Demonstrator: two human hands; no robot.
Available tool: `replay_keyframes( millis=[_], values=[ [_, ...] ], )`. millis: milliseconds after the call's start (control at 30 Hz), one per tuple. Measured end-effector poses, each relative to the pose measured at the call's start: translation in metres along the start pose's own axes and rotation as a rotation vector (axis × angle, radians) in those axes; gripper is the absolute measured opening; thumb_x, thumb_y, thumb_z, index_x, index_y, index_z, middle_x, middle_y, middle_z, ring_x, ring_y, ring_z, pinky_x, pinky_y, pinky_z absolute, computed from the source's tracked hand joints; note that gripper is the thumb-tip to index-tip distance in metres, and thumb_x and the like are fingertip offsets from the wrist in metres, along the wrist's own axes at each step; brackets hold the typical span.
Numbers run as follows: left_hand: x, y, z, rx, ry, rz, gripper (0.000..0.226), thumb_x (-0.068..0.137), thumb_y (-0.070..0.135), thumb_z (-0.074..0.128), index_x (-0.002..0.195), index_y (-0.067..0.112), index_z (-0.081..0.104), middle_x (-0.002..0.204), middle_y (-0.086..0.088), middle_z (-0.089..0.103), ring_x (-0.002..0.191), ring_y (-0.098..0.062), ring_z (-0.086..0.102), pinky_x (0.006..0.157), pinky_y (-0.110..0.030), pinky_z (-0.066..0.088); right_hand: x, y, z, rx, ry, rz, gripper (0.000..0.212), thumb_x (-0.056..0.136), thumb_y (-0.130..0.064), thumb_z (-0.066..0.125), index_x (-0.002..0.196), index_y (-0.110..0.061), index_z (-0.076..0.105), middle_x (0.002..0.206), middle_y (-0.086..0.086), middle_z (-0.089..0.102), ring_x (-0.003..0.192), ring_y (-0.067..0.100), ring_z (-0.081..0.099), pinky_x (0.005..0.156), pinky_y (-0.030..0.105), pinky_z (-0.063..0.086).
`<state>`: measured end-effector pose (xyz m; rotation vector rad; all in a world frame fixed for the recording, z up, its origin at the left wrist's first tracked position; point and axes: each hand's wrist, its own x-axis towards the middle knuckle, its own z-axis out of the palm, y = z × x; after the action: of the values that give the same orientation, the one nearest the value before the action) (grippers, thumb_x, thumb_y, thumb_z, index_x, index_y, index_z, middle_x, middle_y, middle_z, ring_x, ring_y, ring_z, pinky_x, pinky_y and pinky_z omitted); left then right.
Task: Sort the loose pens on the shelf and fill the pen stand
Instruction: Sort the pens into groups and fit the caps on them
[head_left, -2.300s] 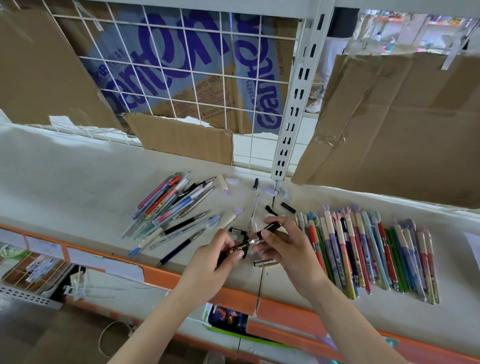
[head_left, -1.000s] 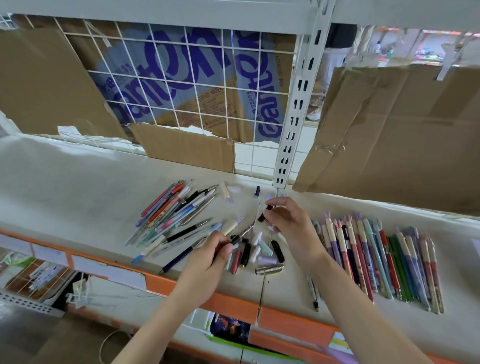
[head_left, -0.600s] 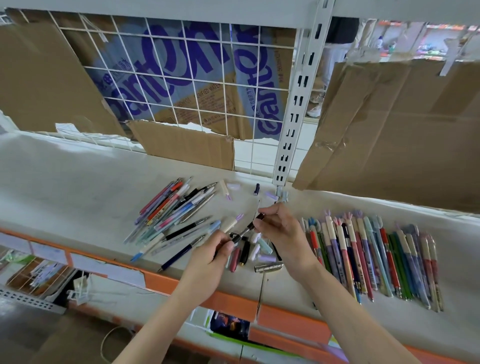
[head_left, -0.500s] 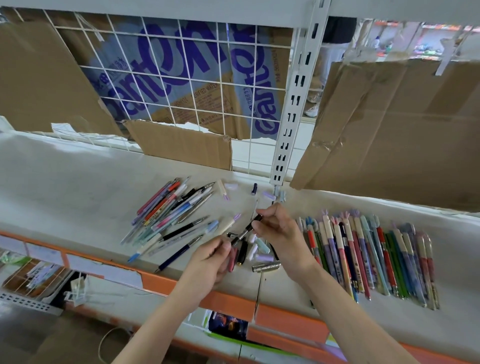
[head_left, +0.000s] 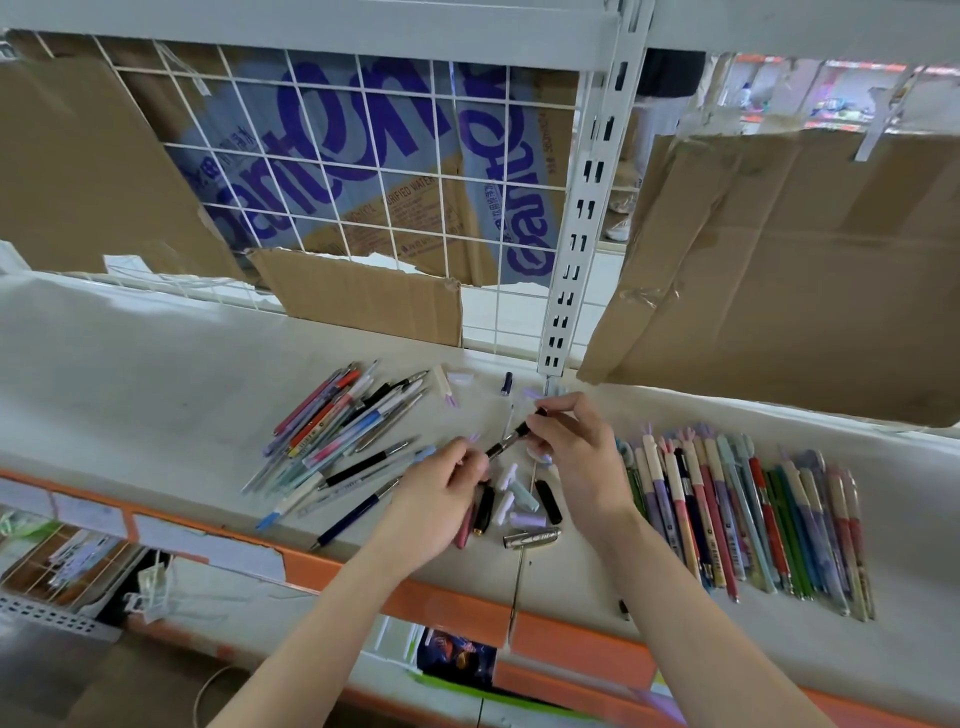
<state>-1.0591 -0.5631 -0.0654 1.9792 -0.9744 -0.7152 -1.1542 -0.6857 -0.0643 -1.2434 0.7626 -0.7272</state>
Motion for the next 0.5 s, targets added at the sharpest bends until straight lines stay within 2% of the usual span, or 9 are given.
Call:
replay_keyframes(
  millis=[67,100,133,233,267,333,400,433,500],
  values=[
    [-0.003,0.009,-0.007,-0.448,-0.079,-0.193,0.03,0.102,0.024,0.036,0.077,0.011,0.048,0.044,0.008,0.031,0.033,-0.003,0.022,0.034,-0.015,0.019,0.003,-0.002,0.004,0.011,-0.023,0.017,0.012,0.087,0.001,0.057,0.086,-0.011,0.057,0.075,0.012,0.059,0.06,0.012,0.052,0.064,0.024,0.043],
    [-0.004,0.01,-0.009,-0.53,-0.096,-0.208,0.031,0.102,0.022,0.035,0.076,0.009,0.047,0.043,0.007,0.029,0.032,-0.003,0.02,0.032,-0.014,0.017,0.004,-0.003,0.006,0.023,-0.037,0.024,0.014,0.086,0.001,0.057,0.085,-0.013,0.058,0.076,0.012,0.059,0.062,0.014,0.051,0.066,0.027,0.041],
    [-0.004,0.009,-0.011,-0.487,-0.095,-0.17,0.03,0.102,0.02,0.036,0.076,0.009,0.047,0.045,0.005,0.031,0.032,-0.003,0.022,0.033,-0.014,0.019,0.006,-0.004,0.008,0.037,-0.052,0.026,0.016,0.086,0.002,0.057,0.084,-0.014,0.058,0.074,0.011,0.057,0.063,0.015,0.05,0.065,0.028,0.038],
    [-0.005,0.005,-0.012,-0.059,-0.034,0.016,0.02,0.1,0.018,0.04,0.084,0.016,0.052,0.061,0.005,0.052,0.04,0.001,0.041,0.047,-0.015,0.031,0.009,-0.008,0.011,-0.017,-0.103,-0.01,0.016,0.087,0.003,0.058,0.084,-0.014,0.058,0.063,-0.001,0.054,0.058,0.01,0.047,0.058,0.023,0.036],
    [-0.004,0.003,-0.012,-0.007,-0.031,0.041,0.015,0.099,0.018,0.042,0.089,0.02,0.053,0.064,0.007,0.057,0.044,0.004,0.046,0.049,-0.015,0.033,0.008,-0.009,0.011,-0.062,-0.128,-0.031,0.015,0.087,0.002,0.059,0.085,-0.013,0.057,0.06,-0.005,0.054,0.056,0.007,0.048,0.057,0.021,0.037],
    [-0.001,0.003,-0.011,-0.011,-0.026,0.044,0.01,0.099,0.02,0.043,0.098,0.023,0.052,0.072,0.007,0.061,0.054,0.004,0.054,0.053,-0.016,0.04,0.005,-0.012,0.012,-0.103,-0.196,-0.072,0.013,0.087,0.003,0.059,0.086,-0.01,0.056,0.058,-0.009,0.056,0.054,0.002,0.051,0.056,0.016,0.04],
    [0.001,0.006,-0.007,0.023,0.057,0.08,0.012,0.099,0.026,0.043,0.1,0.019,0.052,0.079,0.003,0.062,0.069,-0.008,0.059,0.063,-0.023,0.045,0.002,-0.013,0.012,-0.115,-0.258,-0.103,0.012,0.088,0.003,0.058,0.089,-0.007,0.054,0.064,-0.003,0.057,0.057,0.001,0.053,0.058,0.013,0.043],
    [0.002,0.007,-0.006,0.027,0.089,0.096,0.015,0.099,0.027,0.042,0.098,0.015,0.051,0.077,0.003,0.061,0.069,-0.012,0.057,0.064,-0.025,0.043,0.0,-0.013,0.013,-0.13,-0.279,-0.119,0.011,0.088,0.003,0.058,0.091,-0.007,0.055,0.068,0.0,0.057,0.059,0.002,0.054,0.06,0.013,0.044],
    [0.002,0.011,-0.007,-0.091,0.069,0.07,0.017,0.099,0.023,0.042,0.093,0.01,0.05,0.062,0.01,0.053,0.056,-0.009,0.048,0.051,-0.019,0.038,-0.002,-0.01,0.014,-0.137,-0.306,-0.137,0.011,0.089,0.004,0.056,0.094,-0.007,0.056,0.072,0.003,0.059,0.064,0.004,0.057,0.064,0.015,0.046]
  ],
)
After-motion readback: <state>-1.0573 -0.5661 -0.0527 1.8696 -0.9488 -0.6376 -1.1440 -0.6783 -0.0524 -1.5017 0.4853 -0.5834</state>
